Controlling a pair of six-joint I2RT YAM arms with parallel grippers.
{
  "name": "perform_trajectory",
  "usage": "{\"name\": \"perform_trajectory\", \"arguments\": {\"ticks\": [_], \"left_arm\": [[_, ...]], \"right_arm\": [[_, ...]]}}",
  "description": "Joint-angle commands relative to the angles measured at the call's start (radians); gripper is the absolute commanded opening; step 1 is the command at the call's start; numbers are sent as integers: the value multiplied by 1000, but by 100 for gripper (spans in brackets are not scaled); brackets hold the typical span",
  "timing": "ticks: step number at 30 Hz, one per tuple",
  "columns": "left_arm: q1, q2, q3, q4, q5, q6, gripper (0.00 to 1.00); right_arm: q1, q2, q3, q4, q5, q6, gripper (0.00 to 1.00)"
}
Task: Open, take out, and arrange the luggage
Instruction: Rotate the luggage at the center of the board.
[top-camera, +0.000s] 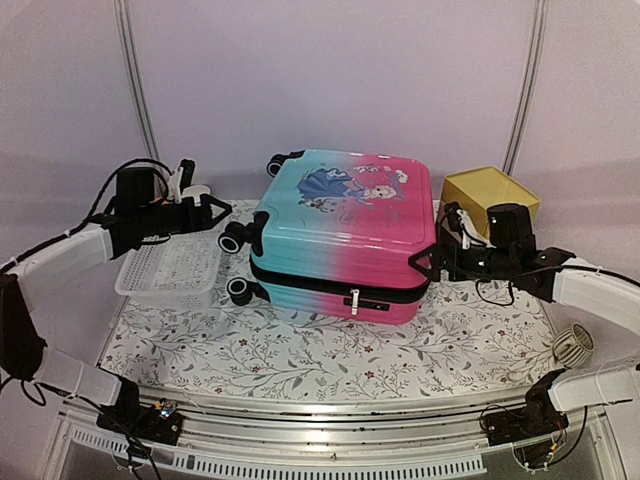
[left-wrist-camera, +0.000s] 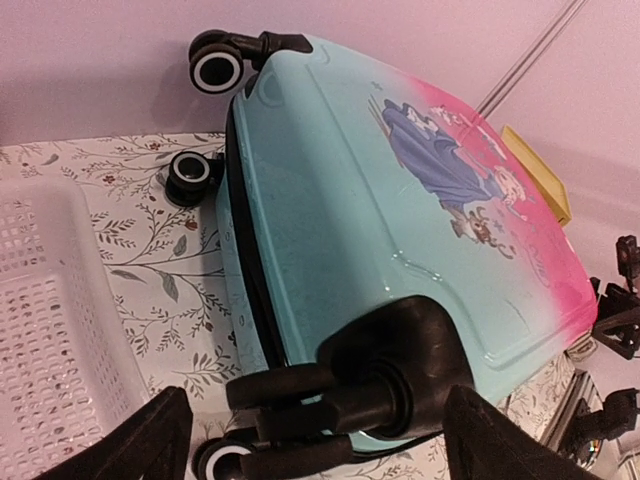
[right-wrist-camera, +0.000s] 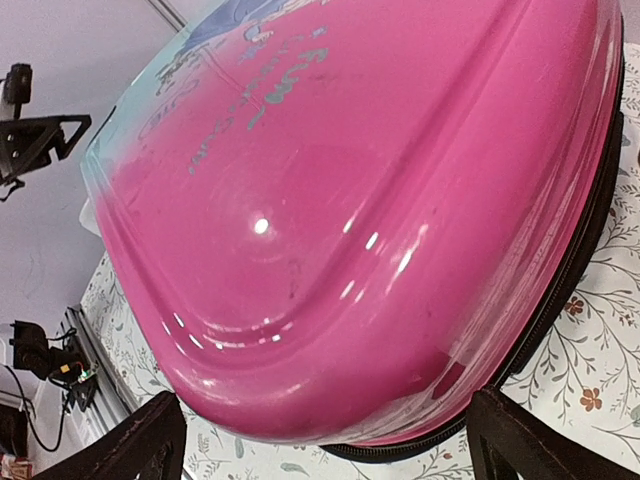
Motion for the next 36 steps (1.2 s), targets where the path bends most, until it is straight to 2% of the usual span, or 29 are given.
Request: {"name": "perform_trajectory", "arguments": {"ticks": [1, 7, 15, 20, 25, 32, 36], "left_arm": [[29, 106, 41, 7, 70, 79, 89], [42, 227, 64, 84, 194, 29, 87], [25, 261, -2, 230, 318, -96, 84], [-35, 237, -60, 259, 314, -127, 83], [-130, 198, -97, 264, 278, -141, 83], [-187, 126, -159, 256, 244, -155, 83], [-205, 96, -185, 256, 231, -157, 83]], "right_arm": [[14, -31, -53, 66, -38, -62, 99], [16, -2, -39, 89, -44, -105, 99], [-8, 52, 21, 48, 137, -85, 99], [-136, 83, 37, 50, 109, -36, 100], [-185, 108, 76, 29, 137, -11, 99], [-182, 15, 60, -1, 140, -44, 99], [-107, -62, 42, -51, 185, -65, 98]]}}
